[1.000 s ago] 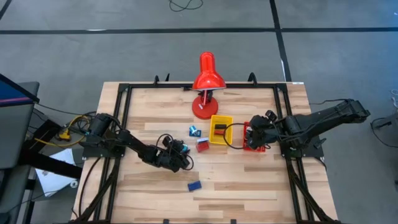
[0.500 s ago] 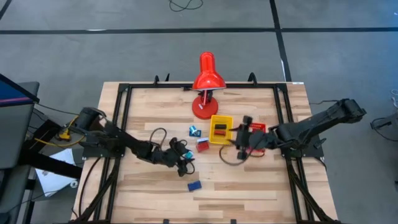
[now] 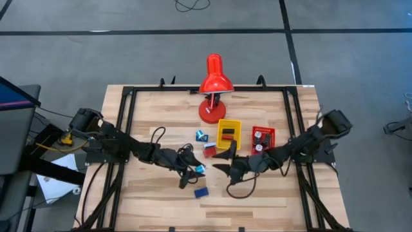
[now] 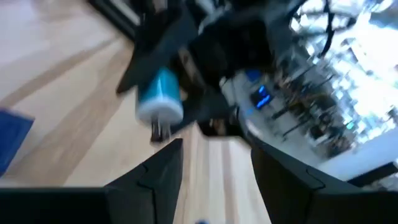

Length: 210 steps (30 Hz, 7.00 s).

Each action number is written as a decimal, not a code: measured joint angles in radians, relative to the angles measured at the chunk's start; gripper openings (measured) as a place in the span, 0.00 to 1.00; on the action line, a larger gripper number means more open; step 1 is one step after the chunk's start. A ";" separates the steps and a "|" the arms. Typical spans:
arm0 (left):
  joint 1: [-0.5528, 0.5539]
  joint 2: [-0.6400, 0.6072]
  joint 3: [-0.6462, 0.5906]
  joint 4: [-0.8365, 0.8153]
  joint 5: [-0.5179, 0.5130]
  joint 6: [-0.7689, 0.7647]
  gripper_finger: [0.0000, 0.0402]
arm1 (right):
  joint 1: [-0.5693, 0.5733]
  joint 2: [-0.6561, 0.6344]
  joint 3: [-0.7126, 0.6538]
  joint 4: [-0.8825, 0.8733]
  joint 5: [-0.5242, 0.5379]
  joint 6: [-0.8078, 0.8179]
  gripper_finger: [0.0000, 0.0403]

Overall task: Pick & Place Office items
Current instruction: Put the bottom blue charger adapter into the red bin, then put the blue charger adapter into the red bin

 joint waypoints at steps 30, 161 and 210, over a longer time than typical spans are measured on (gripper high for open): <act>0.005 0.000 0.000 0.170 0.164 0.020 0.46 | 0.016 0.092 0.082 0.129 -0.293 0.005 0.74; 0.203 -0.225 -0.294 0.181 -0.100 0.335 0.85 | -0.227 -0.430 -0.028 -1.678 -0.423 1.471 0.48; 0.603 0.169 0.063 -0.263 0.447 0.952 0.85 | 0.005 -0.644 0.082 -1.632 0.084 1.433 0.47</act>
